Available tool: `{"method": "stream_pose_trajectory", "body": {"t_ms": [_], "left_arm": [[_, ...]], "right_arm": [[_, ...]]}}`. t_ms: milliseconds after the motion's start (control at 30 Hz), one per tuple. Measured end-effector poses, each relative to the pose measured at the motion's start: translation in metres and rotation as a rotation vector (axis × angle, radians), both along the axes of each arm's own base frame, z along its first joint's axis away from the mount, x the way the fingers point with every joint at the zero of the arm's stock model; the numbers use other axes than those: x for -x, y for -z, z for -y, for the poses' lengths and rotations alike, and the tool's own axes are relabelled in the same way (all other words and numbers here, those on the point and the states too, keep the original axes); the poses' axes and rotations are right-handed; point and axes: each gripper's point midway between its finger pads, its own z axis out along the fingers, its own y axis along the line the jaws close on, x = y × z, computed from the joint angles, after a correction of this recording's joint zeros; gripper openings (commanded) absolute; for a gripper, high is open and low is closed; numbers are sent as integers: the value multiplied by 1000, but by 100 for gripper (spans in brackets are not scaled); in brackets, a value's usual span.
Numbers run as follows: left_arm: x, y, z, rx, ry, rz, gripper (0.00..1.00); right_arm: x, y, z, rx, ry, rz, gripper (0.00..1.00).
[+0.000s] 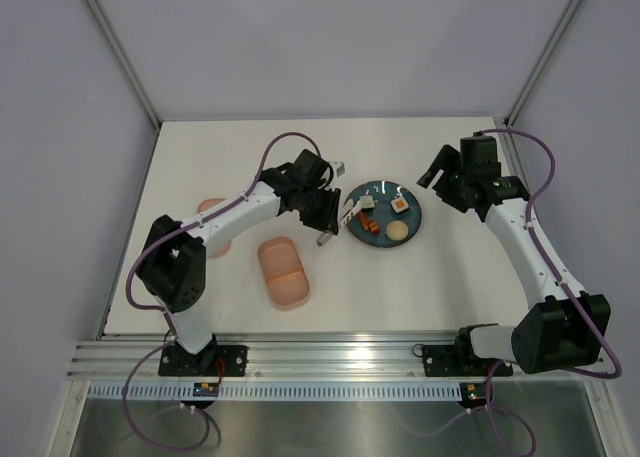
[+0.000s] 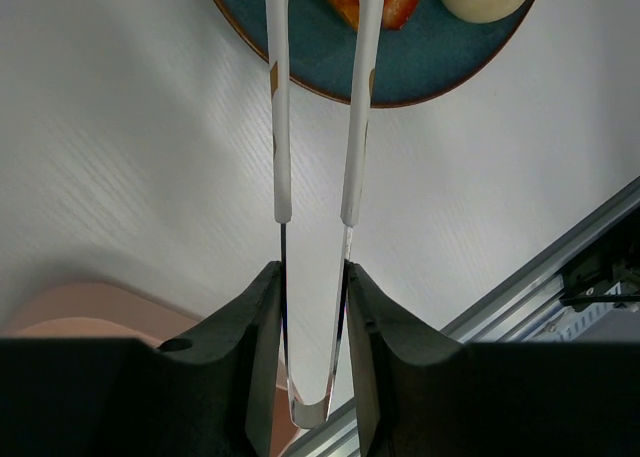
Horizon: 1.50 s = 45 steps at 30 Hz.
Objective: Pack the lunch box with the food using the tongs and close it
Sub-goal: Pick up the fake food from the plate.
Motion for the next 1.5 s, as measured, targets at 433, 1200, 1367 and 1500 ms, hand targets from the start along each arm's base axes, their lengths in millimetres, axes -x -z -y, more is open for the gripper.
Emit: {"method": "stream_pose_trajectory", "body": {"t_ms": [433,1200,1367,1500], "left_arm": [[3,-4,16,48,-102,-51,32],[9,27,30,-94,-138,-101,35],[12,27,35,-95,-134,-108,35],[16,28,35,-102,-134,-117,35]], "right_arm": [[-1,0,-1,-3,-3,3,82],[3,14,-6,-22,-25,-15,82],[2,15,-6,-23,-25,-12,82],[1,15,-7,-28,-29,-7,82]]}}
